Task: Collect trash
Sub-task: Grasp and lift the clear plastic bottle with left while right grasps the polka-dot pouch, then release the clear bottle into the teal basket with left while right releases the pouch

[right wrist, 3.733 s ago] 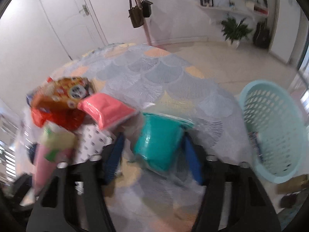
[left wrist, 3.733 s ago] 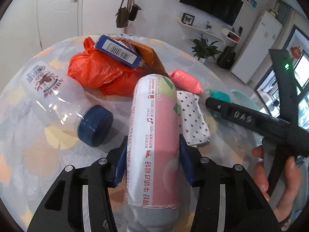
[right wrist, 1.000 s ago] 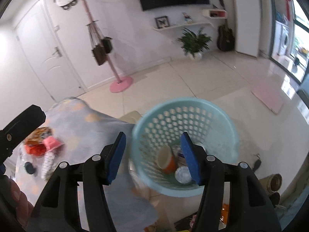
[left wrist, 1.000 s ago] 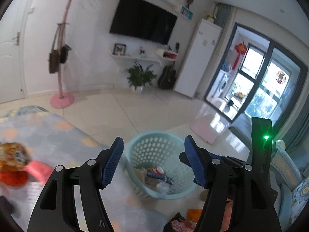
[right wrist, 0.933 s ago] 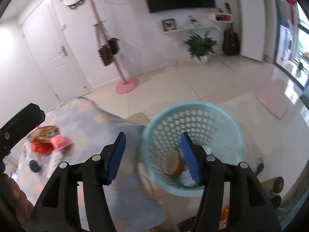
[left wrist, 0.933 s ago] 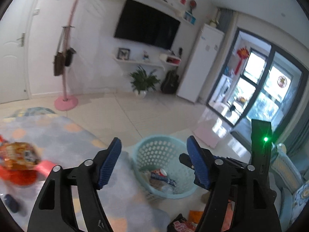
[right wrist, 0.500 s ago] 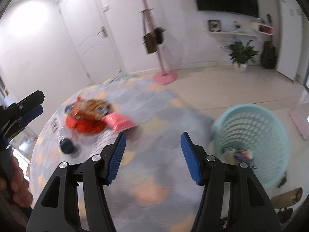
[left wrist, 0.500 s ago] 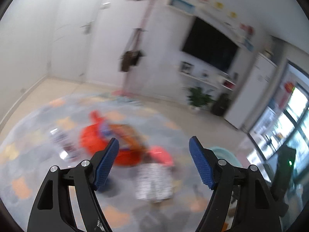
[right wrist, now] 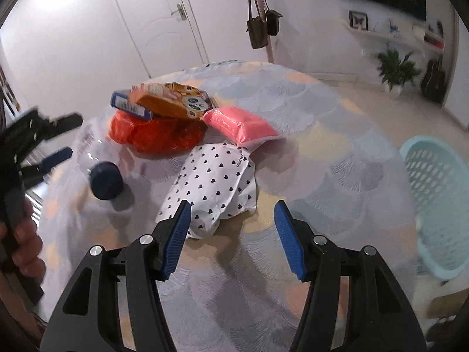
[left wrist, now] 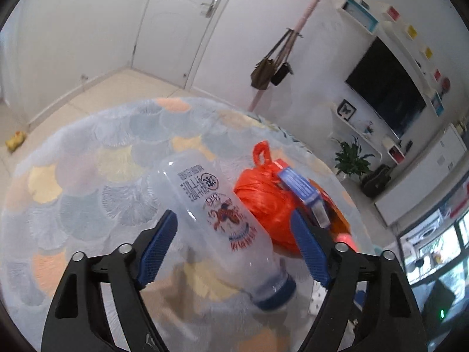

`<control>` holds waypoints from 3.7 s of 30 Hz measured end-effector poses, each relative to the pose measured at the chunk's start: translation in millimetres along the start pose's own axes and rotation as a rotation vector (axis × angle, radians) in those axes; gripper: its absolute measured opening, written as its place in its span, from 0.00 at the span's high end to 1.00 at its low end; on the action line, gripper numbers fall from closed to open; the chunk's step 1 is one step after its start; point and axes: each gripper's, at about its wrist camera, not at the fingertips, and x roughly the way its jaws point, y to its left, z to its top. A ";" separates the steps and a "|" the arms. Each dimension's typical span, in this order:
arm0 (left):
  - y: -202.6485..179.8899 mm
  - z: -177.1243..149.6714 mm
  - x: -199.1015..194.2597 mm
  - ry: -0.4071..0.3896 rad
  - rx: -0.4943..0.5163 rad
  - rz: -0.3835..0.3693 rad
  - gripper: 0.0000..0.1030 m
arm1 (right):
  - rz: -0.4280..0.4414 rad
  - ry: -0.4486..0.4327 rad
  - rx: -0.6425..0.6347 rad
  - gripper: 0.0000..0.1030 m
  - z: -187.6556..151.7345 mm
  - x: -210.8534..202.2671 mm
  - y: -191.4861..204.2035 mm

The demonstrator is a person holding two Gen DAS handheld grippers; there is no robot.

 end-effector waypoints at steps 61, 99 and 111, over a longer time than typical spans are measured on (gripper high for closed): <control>-80.3 -66.4 -82.1 -0.041 0.335 -0.317 0.46 | -0.093 -0.137 0.001 0.86 12.0 -80.9 -13.3; -344.2 -173.4 83.6 0.148 0.650 -0.455 0.46 | -0.319 -0.053 0.495 0.86 -43.1 -77.6 -313.0; -322.5 -151.4 73.6 0.131 0.621 -0.460 0.40 | -0.349 -0.078 0.495 0.53 -39.1 -89.3 -308.2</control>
